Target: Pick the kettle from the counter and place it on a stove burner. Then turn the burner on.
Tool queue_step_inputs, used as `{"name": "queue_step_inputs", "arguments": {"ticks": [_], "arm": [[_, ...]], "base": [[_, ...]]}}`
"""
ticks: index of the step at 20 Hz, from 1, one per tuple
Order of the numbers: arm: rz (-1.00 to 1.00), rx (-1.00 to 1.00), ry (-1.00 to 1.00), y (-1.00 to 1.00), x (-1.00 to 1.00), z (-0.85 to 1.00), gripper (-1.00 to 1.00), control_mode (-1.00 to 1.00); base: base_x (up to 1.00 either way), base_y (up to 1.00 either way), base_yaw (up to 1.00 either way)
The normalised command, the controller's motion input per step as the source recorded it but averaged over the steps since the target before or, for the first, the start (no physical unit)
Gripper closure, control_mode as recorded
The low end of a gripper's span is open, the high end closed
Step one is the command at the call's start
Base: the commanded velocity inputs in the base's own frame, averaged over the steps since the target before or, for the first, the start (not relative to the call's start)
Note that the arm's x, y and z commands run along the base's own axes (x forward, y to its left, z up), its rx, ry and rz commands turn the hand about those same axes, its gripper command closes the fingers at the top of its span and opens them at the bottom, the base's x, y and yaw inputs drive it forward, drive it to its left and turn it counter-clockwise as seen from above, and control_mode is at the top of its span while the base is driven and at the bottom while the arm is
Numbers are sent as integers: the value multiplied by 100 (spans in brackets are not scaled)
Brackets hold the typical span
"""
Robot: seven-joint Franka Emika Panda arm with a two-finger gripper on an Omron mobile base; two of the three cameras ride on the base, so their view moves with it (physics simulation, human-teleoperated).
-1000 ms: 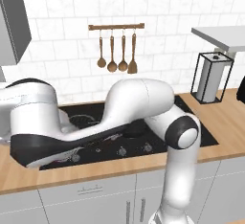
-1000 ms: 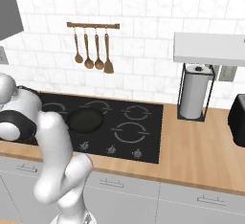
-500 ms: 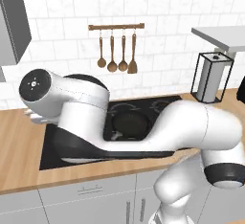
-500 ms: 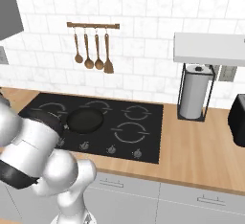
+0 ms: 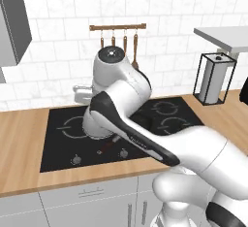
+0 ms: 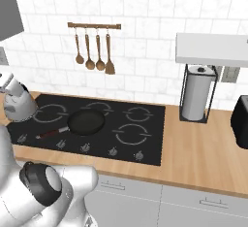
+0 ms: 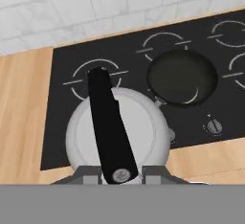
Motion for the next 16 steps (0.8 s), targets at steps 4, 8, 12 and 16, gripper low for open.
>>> {"name": "queue_step_inputs", "arguments": {"ticks": [4,8,12,16], "arm": [[6,0,47,-4,100,-16,100,-100],[3,-6,39,14,99,0,100,-100],[0,-4,12,18,93,-20,100,-100],[0,0,1,28,71,-44,100,-100]], "base": [[0,0,0],[0,0,0],[0,0,0],[0,0,0]]}}
